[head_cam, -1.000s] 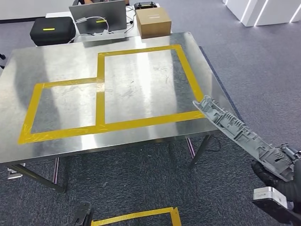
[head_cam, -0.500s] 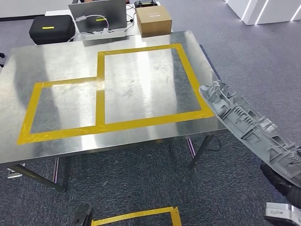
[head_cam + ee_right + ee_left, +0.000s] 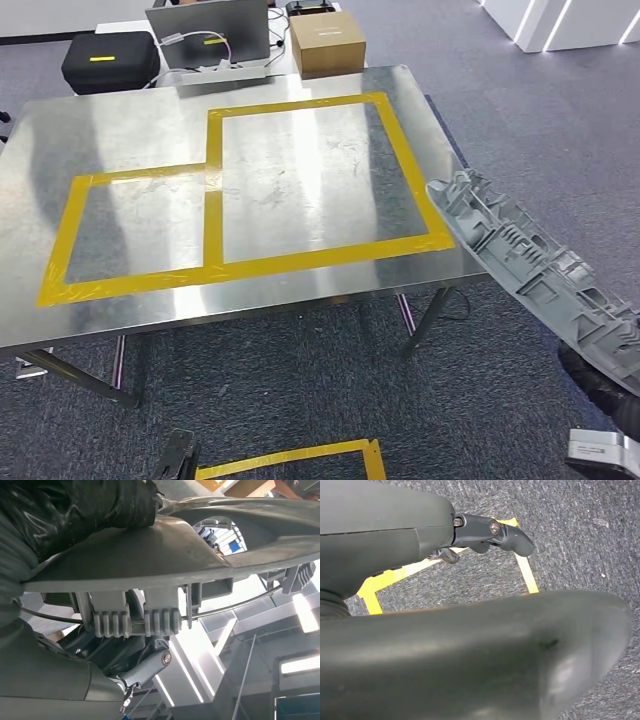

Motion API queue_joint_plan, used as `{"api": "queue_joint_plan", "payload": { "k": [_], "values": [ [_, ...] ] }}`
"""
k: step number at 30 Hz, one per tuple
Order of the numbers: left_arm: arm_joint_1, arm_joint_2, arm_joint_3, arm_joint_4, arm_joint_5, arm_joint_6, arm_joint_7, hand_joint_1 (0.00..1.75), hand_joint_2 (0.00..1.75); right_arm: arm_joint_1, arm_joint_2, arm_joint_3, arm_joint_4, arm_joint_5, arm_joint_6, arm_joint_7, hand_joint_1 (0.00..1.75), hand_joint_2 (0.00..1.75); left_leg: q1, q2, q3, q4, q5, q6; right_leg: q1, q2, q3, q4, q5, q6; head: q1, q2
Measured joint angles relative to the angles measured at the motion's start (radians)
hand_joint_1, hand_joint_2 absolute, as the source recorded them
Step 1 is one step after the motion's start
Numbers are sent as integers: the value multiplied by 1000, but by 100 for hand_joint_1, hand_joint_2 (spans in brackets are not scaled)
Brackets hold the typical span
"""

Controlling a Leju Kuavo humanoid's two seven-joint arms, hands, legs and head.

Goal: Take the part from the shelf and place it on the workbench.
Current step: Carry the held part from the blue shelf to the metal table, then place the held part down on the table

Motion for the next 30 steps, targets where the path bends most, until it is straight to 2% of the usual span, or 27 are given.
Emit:
{"api": "queue_joint_plan", "payload": {
  "k": [10, 14, 19, 21, 23, 27, 30],
  "values": [
    [1, 0, 0, 0, 1, -1, 0, 0, 0, -3, 0, -11, 2, -44, 16, 9, 175, 175, 0, 0, 0, 0, 0, 0, 0, 0, 0, 0, 0, 0, 0, 0],
    [0, 0, -4, 0, -1, -7, 1, 0, 0, -25, -3, -53, 35, -93, 95, 24, 175, 175, 0, 0, 0, 0, 0, 0, 0, -1, 0, 0, 0, 0, 0, 0],
    [-4, 0, -26, -1, -14, -25, 15, 0, 0, -97, -34, -92, 168, -90, 213, 44, 175, 175, -1, 0, -1, 0, 0, 0, -1, -1, 0, 0, 0, 0, 0, 0],
    [-7, 0, -38, -3, -20, -33, 23, 0, 0, -140, -56, -93, 238, -72, 253, 64, 175, 175, -1, 0, -1, 0, 0, 1, -1, -1, 1, 0, 1, 1, 0, 0],
    [-13, 0, -53, -6, -28, -44, 38, 0, 0, -225, -83, -73, 339, -22, 303, 85, 175, 175, -1, 0, -1, 0, 1, 1, -2, 1, 0, 0, 2, 1, 0, 0],
    [-38, -5, -95, -13, -42, -61, 71, 0, 0, -477, -122, 64, 634, 128, 366, 110, 175, 175, -2, 3, -1, 1, 4, 3, -2, 5, -2, 0, 7, 3, 0, 0],
    [-45, -8, -118, -17, -42, -64, 78, 0, 0, -582, -131, 161, 776, 156, 366, 121, 175, 175, -2, -3, -3, 2, 7, 3, -3, -2, -3, 0, 7, 4, 0, 0]
  ]
}}
